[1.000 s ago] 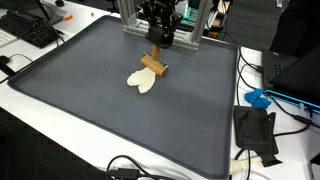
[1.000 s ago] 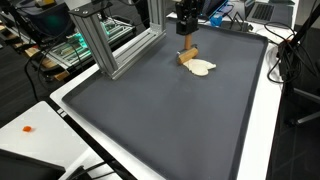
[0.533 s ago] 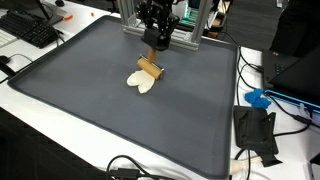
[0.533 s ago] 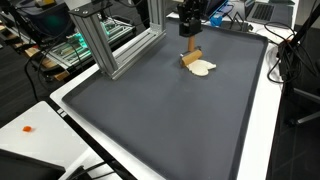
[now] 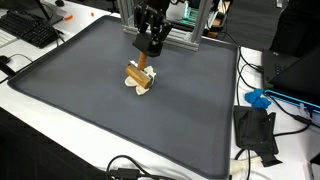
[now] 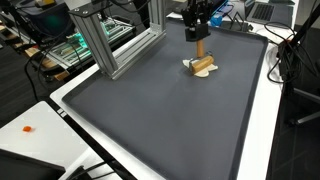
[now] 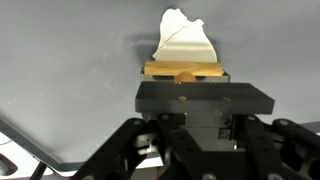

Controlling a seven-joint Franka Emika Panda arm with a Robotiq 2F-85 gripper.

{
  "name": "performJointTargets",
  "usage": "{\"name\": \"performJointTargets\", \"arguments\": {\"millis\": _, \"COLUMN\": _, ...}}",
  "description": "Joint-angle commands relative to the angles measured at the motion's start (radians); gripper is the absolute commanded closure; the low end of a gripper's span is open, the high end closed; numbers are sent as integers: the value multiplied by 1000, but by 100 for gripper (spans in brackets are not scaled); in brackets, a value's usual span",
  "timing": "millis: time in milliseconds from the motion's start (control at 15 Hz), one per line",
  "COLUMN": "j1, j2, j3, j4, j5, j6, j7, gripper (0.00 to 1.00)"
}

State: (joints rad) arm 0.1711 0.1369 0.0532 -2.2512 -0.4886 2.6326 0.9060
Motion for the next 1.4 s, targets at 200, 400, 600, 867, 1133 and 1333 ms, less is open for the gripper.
{"name": "performJointTargets", "arguments": {"millis": 200, "j1": 8, "j2": 90, "j3": -56, "j4": -1, "j5": -190, "j6": 103, "j7": 222, "gripper": 77}}
{"name": "performJointTargets", "arguments": {"millis": 400, "j1": 8, "j2": 101, "j3": -69, "j4": 9, "j5": -257, "j6": 127, "j7": 316, "gripper": 77}}
{"name": "performJointTargets", "arguments": {"millis": 600, "j1": -8, "j2": 103, "j3": -31, "j4": -8, "j5": -165, "j6": 116, "j7": 249, "gripper": 77}}
{"name": "performJointTargets", "arguments": {"millis": 867, "j1": -20, "j2": 82, "j3": 8, "j4": -37, "j5": 42, "j6": 82, "j7": 22, "gripper": 77}}
{"name": "performJointTargets", "arguments": {"millis": 1133, "j1": -13, "j2": 60, "j3": 6, "j4": -35, "j5": 167, "j6": 23, "j7": -132, "gripper": 77}}
{"name": "performJointTargets", "arguments": {"millis": 1333, "j1": -8, "j2": 40, "j3": 10, "j4": -33, "j5": 222, "j6": -32, "j7": -206, "gripper": 77}}
